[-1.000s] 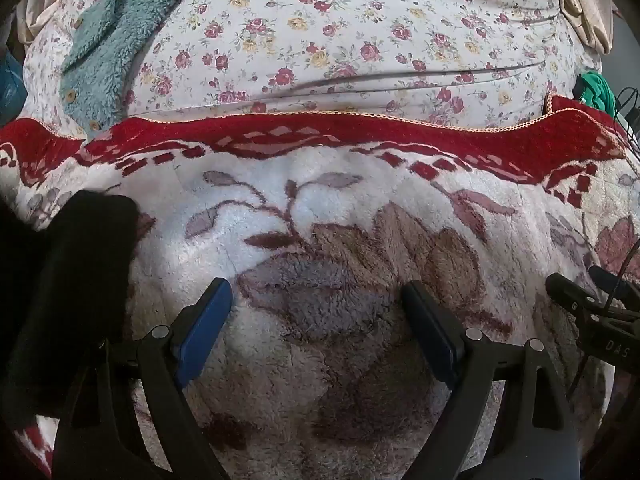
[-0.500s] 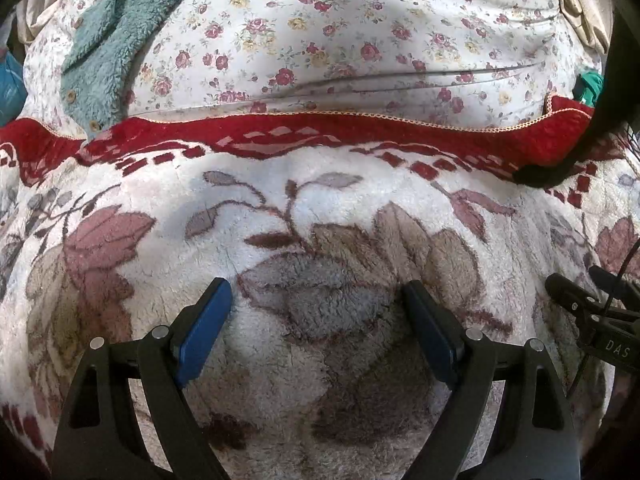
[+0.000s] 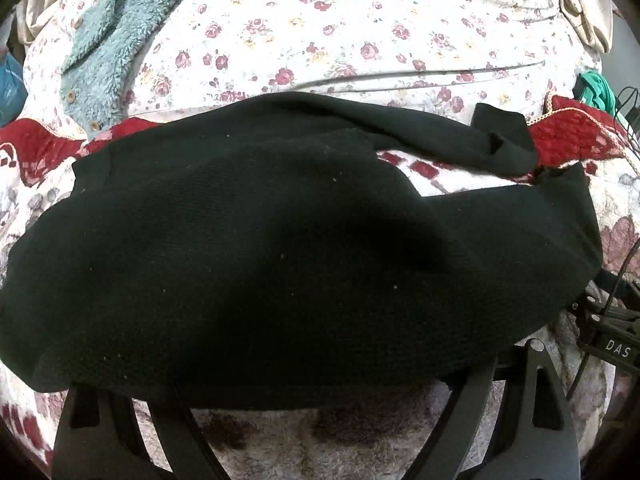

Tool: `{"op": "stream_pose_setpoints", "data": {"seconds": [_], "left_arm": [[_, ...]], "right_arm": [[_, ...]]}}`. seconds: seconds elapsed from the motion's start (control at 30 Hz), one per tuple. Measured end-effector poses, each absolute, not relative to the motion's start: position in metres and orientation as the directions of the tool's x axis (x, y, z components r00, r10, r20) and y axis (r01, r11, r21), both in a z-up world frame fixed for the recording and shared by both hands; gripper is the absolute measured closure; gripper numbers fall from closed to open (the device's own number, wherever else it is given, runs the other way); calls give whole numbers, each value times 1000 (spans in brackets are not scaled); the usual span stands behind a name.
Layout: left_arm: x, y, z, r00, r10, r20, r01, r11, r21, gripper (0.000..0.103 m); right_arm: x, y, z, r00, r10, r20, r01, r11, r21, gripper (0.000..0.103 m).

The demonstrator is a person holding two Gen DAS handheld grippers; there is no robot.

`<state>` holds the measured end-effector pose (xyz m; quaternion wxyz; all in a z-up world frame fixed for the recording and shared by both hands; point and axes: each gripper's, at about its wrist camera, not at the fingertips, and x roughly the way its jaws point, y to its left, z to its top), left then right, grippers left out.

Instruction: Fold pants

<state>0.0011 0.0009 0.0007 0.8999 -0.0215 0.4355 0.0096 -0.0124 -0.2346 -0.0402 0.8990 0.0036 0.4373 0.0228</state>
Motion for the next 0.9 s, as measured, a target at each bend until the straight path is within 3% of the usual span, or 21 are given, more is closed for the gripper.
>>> {"op": "stream_pose_setpoints", "data": {"seconds": [0.47,0.57,0.73,0.9], "left_arm": [[1,2,5,582,41,-812,-13,999,41,15],[-6,5,14,570,-12,-821,11,1000,-8,16],[-44,12,34,656,-7,-755,9,1000,-2,16],[-73,49,50,645,-67,-761,-14,995,-99,16]], "right_arm": [[-8,-230,-42,603,39,-797,-41,999,17,0],[-5,-230,-40,585,48,-809,-48,999,24,0],[-22,-230,-28,578,134,-805,-86,991,103,14],[-53,-216,-12,604,283,-745,-176,959,222,15]]}}
